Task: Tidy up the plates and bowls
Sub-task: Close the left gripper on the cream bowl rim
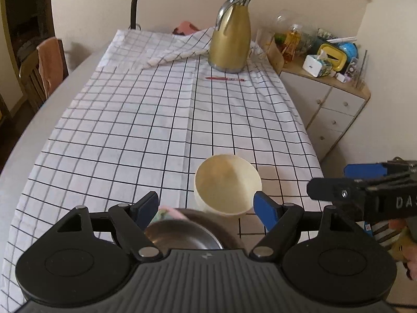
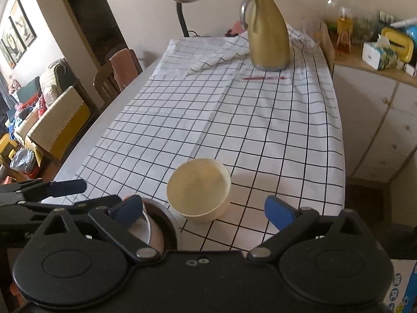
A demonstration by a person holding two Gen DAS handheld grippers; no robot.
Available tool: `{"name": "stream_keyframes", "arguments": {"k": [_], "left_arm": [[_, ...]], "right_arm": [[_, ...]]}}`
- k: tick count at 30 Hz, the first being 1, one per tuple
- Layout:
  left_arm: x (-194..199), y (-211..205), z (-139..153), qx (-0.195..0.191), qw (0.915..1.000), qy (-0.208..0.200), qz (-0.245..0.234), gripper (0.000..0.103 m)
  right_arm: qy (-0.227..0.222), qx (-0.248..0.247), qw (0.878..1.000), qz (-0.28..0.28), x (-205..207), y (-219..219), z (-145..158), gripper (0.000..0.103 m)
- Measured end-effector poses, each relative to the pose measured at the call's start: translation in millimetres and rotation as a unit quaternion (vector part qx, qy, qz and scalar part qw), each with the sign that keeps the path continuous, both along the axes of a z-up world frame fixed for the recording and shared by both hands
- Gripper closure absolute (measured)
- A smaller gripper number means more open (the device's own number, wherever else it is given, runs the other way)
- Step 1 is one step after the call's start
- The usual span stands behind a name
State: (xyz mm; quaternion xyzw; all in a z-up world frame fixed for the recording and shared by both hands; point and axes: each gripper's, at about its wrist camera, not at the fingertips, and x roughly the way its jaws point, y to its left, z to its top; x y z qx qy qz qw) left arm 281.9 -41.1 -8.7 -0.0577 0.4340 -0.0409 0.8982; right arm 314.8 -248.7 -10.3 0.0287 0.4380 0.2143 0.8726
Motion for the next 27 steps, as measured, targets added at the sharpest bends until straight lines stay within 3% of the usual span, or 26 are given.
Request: {"name": "stream_keyframes", "arguments": {"k": [6, 15, 27], "left_arm": [[36, -5, -18, -0.003, 0.9998, 0.02, 0.007, 0.023], [89, 6, -55, -0.023, 0.9965, 0.066, 0.045, 0.023], [118, 1, -94, -0.014, 0.9922, 0.114, 0.048, 0.026]], "right_arm": [[0.025, 0.005, 1.0, -0.008, 28, -5, -18, 0.009], [0.097, 0.023, 0.994, -0.043, 69, -5, -59, 0.02], [0.102, -0.022, 0.994, -0.035, 85, 21, -96, 0.03]]}}
